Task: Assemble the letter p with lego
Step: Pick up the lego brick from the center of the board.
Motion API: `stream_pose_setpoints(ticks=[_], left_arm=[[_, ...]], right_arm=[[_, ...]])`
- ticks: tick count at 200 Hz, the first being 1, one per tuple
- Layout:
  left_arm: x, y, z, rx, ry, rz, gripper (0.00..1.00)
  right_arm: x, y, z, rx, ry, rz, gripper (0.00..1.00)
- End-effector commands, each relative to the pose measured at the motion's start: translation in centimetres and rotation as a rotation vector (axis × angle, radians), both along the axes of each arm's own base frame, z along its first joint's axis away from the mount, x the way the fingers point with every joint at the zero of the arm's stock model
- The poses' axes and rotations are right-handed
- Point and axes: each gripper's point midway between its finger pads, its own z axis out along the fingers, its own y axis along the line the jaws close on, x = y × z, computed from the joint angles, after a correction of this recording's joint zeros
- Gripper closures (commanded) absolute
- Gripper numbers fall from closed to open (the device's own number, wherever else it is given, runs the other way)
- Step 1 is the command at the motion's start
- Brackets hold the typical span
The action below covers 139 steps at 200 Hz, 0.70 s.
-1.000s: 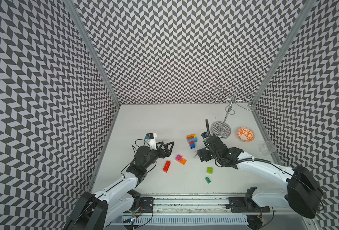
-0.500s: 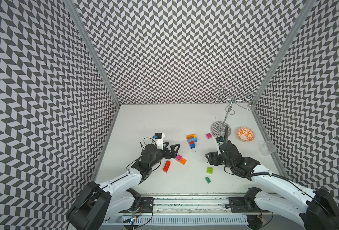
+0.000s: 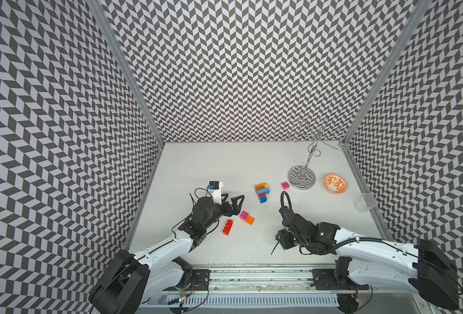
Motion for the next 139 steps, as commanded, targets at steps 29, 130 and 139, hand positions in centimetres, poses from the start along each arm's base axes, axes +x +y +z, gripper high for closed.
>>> stream_pose_setpoints(ticks=[29,130,139], left_arm=[[0.4,0.1,1.1,-0.002,-0.025,0.013,0.0],[0.5,0.0,0.9,-0.005,-0.019,0.008,0.0],[0.4,-0.1,0.9,-0.005,-0.019,0.007,0.0]], right_arm=[[-1.1,-0.8,-1.2,-0.073,0.06,-0.016,0.64],[-2.6,-1.2,-3.2,-0.13,0.114,0.021,0.75],[-2.6,-1.3,-3.3,-0.137,0.114,0.022,0.76]])
